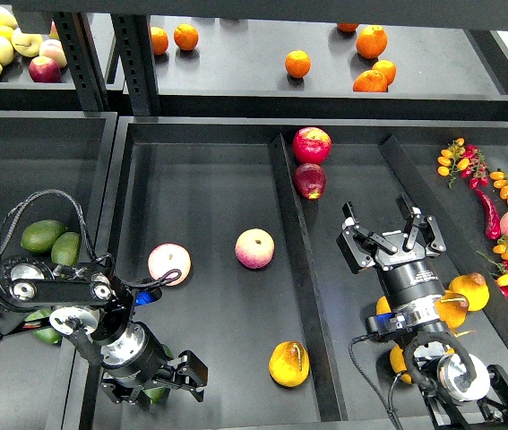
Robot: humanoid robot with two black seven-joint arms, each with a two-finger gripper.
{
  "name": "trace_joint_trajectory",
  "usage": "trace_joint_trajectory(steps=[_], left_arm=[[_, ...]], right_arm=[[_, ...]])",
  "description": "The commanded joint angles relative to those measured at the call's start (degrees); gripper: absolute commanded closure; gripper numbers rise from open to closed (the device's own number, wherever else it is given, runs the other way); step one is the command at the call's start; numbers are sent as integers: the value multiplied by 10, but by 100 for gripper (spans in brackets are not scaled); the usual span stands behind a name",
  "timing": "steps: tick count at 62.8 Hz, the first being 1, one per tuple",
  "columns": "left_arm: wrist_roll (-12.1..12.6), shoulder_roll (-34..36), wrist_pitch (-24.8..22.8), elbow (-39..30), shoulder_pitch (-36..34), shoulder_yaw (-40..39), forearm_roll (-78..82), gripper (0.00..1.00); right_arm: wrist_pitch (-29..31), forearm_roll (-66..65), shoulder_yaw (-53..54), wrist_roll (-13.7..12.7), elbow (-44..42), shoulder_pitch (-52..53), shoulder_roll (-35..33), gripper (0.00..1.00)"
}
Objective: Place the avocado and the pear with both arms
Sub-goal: 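Close the left gripper on the avocado and lift it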
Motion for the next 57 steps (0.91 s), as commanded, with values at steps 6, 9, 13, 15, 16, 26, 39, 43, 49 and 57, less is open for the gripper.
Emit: trace_joint_trajectory(steps=[6, 9, 13, 15, 16, 26, 39, 43, 49, 57], left_arm=[[0, 0, 0, 29, -2, 9, 14, 0], [0, 0, 0, 36, -6, 12, 19, 0], [0, -1, 0, 43, -9, 14, 21, 0], [0, -1, 0, 46, -9, 15, 22, 0], [0, -1, 0, 48, -10, 16, 22, 0], [0, -18, 0, 76, -11, 17, 36, 0], [0, -48, 0, 102, -8, 22, 34, 1], [0, -58, 0, 112, -8, 22, 34, 0], [0, -68, 0, 127, -6, 25, 35, 1], [0, -76, 0, 139, -6, 31, 36, 1]], right_arm=[[0, 0, 0, 0, 1, 0, 0, 0], [0, 0, 0, 0, 1, 0, 1, 0], [0, 0, 0, 1, 1, 0, 4, 0], [0, 0, 0, 0, 1, 0, 6, 0], [0, 0, 0, 0, 1, 0, 6, 0], [0, 0, 0, 0, 1, 0, 6, 0], [0, 0, 0, 0, 1, 0, 6, 0], [1, 0, 0, 0, 1, 0, 6, 0], [1, 0, 1, 0, 1, 0, 6, 0], [1, 0, 1, 1, 1, 0, 6, 0]])
